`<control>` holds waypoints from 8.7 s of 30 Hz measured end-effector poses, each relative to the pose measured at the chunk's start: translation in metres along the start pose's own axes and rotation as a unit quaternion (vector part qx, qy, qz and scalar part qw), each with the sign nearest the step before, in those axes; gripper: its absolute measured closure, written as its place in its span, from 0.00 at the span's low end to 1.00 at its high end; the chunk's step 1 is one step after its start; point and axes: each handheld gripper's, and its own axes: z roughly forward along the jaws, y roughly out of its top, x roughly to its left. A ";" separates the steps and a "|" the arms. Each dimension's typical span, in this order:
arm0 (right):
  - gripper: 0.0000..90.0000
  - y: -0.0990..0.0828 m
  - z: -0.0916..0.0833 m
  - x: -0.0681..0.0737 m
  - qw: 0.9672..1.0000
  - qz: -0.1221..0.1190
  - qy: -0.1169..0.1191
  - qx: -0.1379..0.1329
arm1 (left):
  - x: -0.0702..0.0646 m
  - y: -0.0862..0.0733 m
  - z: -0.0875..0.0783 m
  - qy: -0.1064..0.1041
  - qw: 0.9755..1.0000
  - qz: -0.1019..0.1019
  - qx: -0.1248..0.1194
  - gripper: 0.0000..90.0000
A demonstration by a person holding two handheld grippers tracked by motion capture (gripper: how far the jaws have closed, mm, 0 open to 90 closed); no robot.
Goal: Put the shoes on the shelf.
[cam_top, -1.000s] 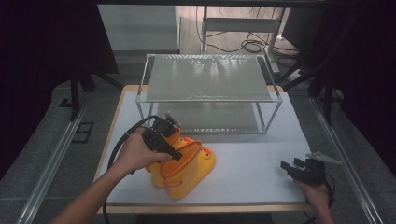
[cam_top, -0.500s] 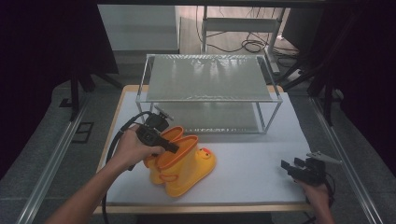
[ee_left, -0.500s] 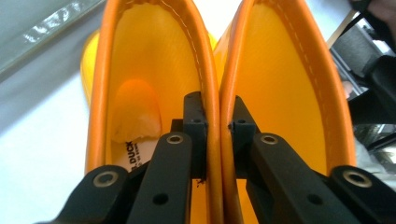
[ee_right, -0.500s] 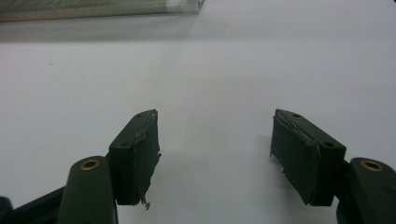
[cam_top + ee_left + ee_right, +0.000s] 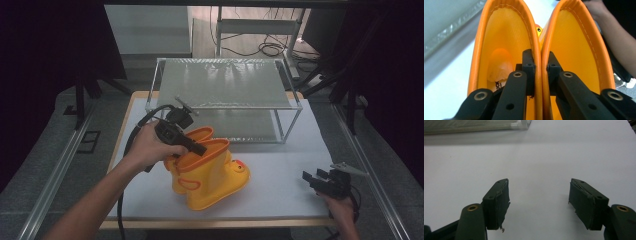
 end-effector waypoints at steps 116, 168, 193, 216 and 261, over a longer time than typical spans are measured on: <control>0.36 0.003 -0.004 -0.005 1.000 0.013 0.004 -0.014 | 0.095 0.213 -0.040 0.174 0.950 -0.190 -0.176 0.91; 0.36 0.001 -0.001 0.007 1.000 -0.006 0.005 -0.005 | 0.057 0.078 -0.066 0.130 0.978 -0.047 -0.154 1.00; 0.37 -0.001 0.000 0.001 1.000 0.001 -0.001 -0.004 | 0.146 0.069 0.016 0.177 0.964 -0.143 -0.141 1.00; 0.37 -0.001 0.003 0.006 1.000 0.001 0.006 0.001 | 0.130 0.076 0.026 0.147 0.968 -0.134 -0.151 1.00; 0.37 -0.002 0.003 0.009 1.000 -0.004 0.008 0.002 | 0.104 0.046 0.009 0.078 0.977 -0.071 -0.185 0.74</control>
